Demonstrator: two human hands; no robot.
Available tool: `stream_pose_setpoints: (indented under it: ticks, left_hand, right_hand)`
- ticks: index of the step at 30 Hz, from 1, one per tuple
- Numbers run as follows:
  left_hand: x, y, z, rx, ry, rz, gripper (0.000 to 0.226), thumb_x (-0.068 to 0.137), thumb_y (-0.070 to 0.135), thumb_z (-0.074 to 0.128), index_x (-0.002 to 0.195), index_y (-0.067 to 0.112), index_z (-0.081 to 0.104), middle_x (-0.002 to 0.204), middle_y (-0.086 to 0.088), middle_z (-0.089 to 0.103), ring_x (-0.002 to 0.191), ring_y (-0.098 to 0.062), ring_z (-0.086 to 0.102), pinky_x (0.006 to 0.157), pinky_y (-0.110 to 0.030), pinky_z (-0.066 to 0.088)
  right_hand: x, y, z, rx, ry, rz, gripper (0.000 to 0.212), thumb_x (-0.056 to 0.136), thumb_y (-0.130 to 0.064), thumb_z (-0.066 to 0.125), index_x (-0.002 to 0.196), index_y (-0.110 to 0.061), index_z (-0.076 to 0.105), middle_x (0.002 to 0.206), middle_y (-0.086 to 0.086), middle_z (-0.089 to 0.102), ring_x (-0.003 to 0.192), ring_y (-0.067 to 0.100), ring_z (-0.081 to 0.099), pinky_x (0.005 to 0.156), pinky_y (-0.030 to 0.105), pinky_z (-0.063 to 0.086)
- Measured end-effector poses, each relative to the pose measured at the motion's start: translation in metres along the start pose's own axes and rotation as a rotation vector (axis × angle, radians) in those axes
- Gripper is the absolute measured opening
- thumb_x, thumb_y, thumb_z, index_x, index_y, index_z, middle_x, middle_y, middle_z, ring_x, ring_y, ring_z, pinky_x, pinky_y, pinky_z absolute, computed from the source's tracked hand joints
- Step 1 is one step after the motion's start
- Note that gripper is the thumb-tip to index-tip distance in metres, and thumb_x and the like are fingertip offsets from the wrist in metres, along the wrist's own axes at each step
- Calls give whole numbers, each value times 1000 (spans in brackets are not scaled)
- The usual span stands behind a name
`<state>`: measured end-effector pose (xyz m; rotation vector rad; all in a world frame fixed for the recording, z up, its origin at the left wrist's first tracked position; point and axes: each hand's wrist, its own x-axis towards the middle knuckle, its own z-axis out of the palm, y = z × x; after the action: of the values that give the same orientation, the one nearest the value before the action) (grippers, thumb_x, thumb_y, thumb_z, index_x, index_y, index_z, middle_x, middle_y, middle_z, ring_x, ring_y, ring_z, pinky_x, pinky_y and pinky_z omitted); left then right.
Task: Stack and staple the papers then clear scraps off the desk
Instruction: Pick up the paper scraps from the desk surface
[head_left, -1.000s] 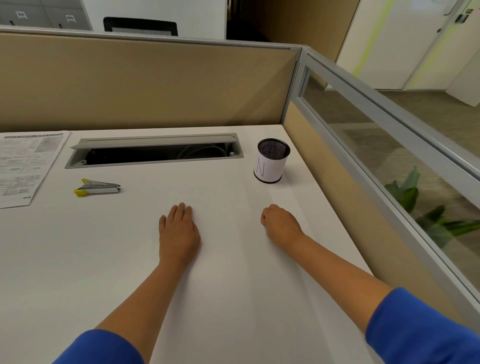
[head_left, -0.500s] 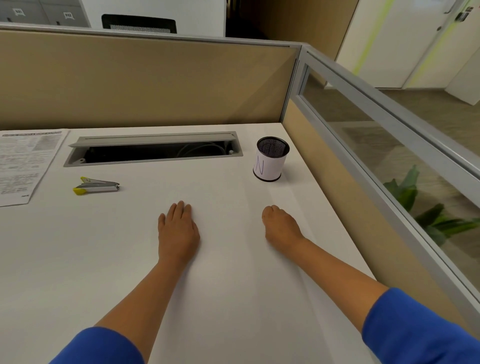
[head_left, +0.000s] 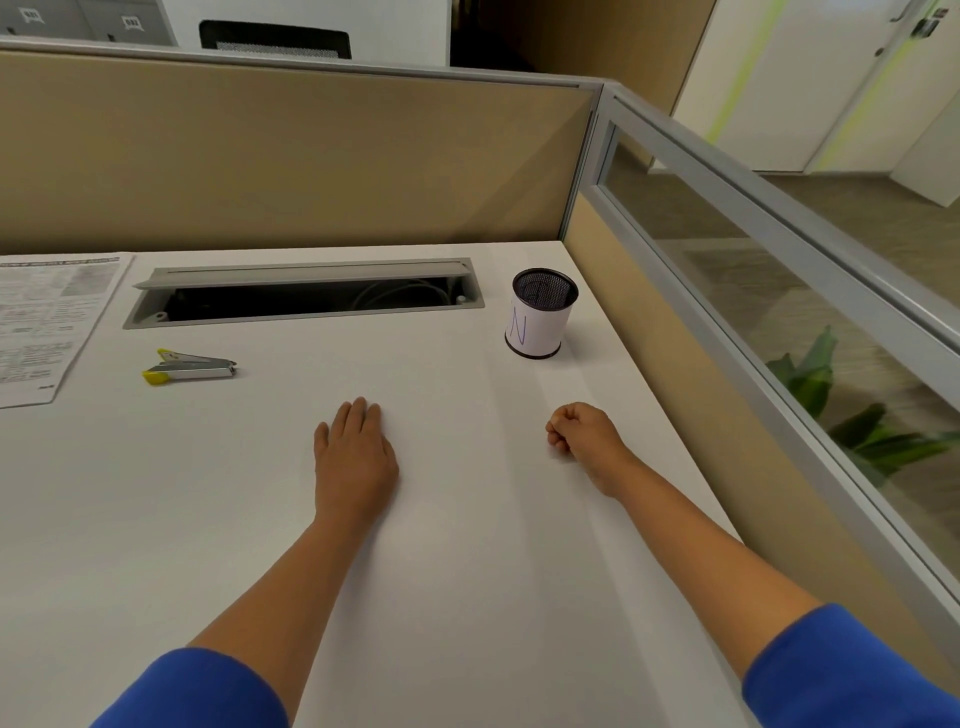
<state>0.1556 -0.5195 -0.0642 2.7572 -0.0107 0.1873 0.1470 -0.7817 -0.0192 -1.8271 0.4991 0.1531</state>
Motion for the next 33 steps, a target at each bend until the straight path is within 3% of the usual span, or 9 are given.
stream_pose_setpoints:
  ticks: [5,8,11,14,18,22,33]
  left_hand:
    - [-1,-1,2,4,-2,3,47,94,14,30,140,7,37,151,-10,32,142,-25,22,117,-46,14]
    - [0,0,2,2,0,-2,47,94,13,31,140,7,37,151,-10,33,142,-25,23,117,-46,15]
    - [1,1,1,0,3,-1,47,94,13,31,139,7,37,150,-10,33,142,-25,23,117,-47,15]
    - [0,1,1,2,-1,-2,47,93,13,31,140,7,37,150,-10,33,142,-26,23,117,-47,16]
    - [1,1,1,2,-7,-9,48,94,15,30,141,9,35,152,-9,31,142,-24,22,117,-45,15]
    - [1,2,0,-7,0,-8,47,94,14,30,140,9,36,151,-8,32,142,-24,22,117,-45,14]
    - [1,1,2,4,-3,-13,48,94,16,30,141,10,34,152,-8,29,143,-24,20,118,-45,12]
  right_hand:
    - [-2,-4,-5,326,-31,48,18,91,0,52,78,-9,60,75,5,62,66,11,57,65,17,50]
    - [3,-23,-12,372,-20,7,11,88,1,58,81,-7,61,77,7,64,69,13,63,63,13,56]
    - [16,-57,-20,324,4,-122,13,85,4,60,77,-6,61,74,8,62,56,7,65,56,11,55]
    - [36,-94,-25,128,71,-259,20,81,8,60,71,-9,62,68,10,60,49,7,60,57,16,54]
    - [67,-134,-28,-358,263,-391,17,79,2,61,90,-2,72,87,17,71,75,21,62,80,34,54]
    - [81,-152,-26,-724,341,-438,27,85,-1,54,103,-9,73,109,11,71,102,27,63,84,28,47]
    - [94,-157,-17,-896,419,-477,26,87,-7,54,101,-17,73,112,7,69,105,29,61,85,35,50]
